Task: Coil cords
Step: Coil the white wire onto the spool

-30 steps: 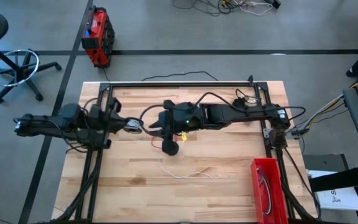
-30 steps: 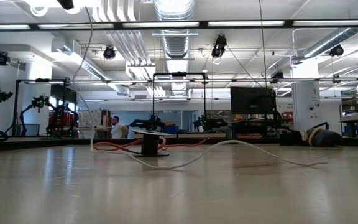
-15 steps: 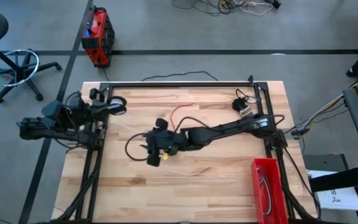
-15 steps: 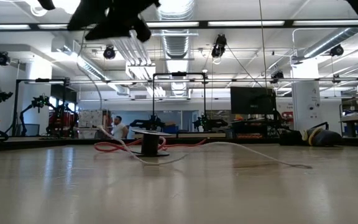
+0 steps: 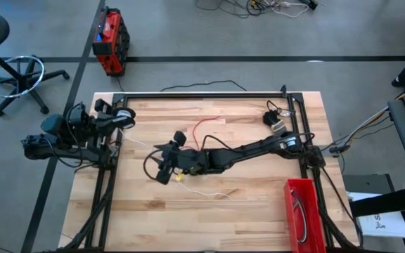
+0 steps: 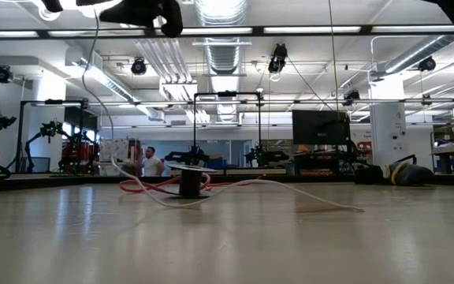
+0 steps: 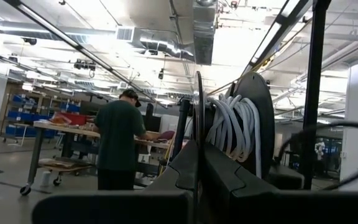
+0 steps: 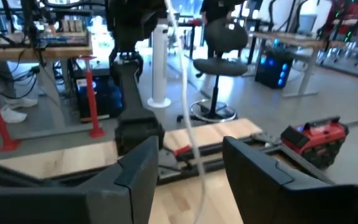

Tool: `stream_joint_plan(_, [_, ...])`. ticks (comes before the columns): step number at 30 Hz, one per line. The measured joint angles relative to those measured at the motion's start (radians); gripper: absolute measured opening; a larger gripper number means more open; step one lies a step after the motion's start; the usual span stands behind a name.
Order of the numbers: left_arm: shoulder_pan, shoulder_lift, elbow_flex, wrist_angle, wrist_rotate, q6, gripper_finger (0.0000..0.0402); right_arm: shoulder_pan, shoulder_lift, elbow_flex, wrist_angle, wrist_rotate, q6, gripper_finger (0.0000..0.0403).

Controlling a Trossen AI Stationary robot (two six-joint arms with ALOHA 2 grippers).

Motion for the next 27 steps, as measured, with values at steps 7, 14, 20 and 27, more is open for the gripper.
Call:
stream_joint_plan(7, [0.0,0.009,0.0,-0.002,0.0,0.0,0.0,-0.013,0.0,0.0,0.069,0.0,-0.058,0.0145])
stream_joint_plan(14, [0.0,0.009,0.001,-0.001,0.0,0.0,0.0,-0.022,0.013,0.0,0.046,-0.001,-0.053,0.0108])
stream_joint_plan(20, [0.0,0.01,0.003,0.001,0.001,-0.007,0.0,-0.021,0.037,0.0,0.042,-0.002,-0.035,0.0088])
stream_joint_plan(27, [0.0,0.009,0.003,-0.002,0.001,-0.007,0.0,-0.021,0.036,0.0,0.013,0.033,-0.002,0.0033])
